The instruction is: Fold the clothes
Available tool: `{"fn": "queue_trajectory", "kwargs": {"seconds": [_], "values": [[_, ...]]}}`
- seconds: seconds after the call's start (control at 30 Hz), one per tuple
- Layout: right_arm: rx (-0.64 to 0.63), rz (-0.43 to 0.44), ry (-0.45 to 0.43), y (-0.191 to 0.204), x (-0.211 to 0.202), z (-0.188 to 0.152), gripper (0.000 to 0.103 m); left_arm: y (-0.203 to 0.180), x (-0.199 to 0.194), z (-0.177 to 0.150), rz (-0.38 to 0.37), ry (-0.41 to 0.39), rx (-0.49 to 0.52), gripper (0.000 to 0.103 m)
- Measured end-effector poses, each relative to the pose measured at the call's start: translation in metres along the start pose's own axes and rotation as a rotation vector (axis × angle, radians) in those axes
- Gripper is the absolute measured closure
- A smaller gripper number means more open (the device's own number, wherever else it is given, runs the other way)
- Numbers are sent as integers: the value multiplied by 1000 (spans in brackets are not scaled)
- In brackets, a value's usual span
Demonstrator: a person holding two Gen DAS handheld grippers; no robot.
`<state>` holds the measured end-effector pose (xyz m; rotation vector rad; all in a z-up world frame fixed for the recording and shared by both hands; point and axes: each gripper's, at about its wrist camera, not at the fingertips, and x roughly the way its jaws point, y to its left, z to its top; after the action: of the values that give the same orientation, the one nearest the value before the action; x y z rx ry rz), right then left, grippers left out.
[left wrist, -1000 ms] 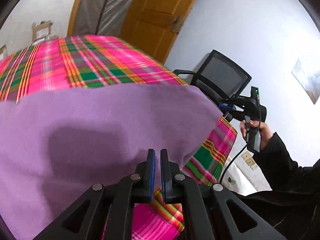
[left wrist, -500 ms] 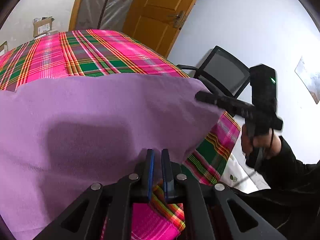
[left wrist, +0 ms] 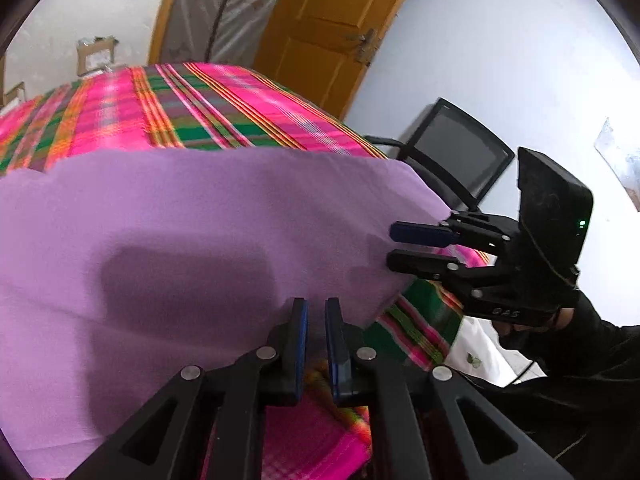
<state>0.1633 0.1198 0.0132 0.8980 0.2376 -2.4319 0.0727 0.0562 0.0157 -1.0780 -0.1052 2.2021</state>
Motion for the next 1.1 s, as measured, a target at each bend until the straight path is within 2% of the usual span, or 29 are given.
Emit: {"fn": "queue_trajectory", "kwargs": {"seconds": [0.1, 0.2, 0.37, 0.57, 0.73, 0.93, 1.0, 1.1], "values": [[-4, -5, 10, 2, 6, 5, 71, 14, -8, -1, 33, -19, -34, 94], [0, 3, 63, 0, 15, 8, 71, 30, -14, -9, 39, -16, -80, 94], [62, 19, 41, -13, 17, 27, 71, 43, -36, -15, 85, -60, -100, 94], [73, 56, 10, -7, 28, 55, 71, 86, -71, -19, 230, -123, -192, 93], [42, 48, 94, 5, 54, 58, 71, 131, -106, -41, 364, -147, -319, 92], [21, 72, 73, 12, 61, 78, 71, 179, -161, -66, 508, -235, -457, 87], [6, 89, 59, 18, 66, 89, 71, 195, -169, -74, 532, -239, -499, 87], [-24, 152, 57, 35, 79, 115, 71, 206, -176, -84, 516, -258, -534, 89]]}}
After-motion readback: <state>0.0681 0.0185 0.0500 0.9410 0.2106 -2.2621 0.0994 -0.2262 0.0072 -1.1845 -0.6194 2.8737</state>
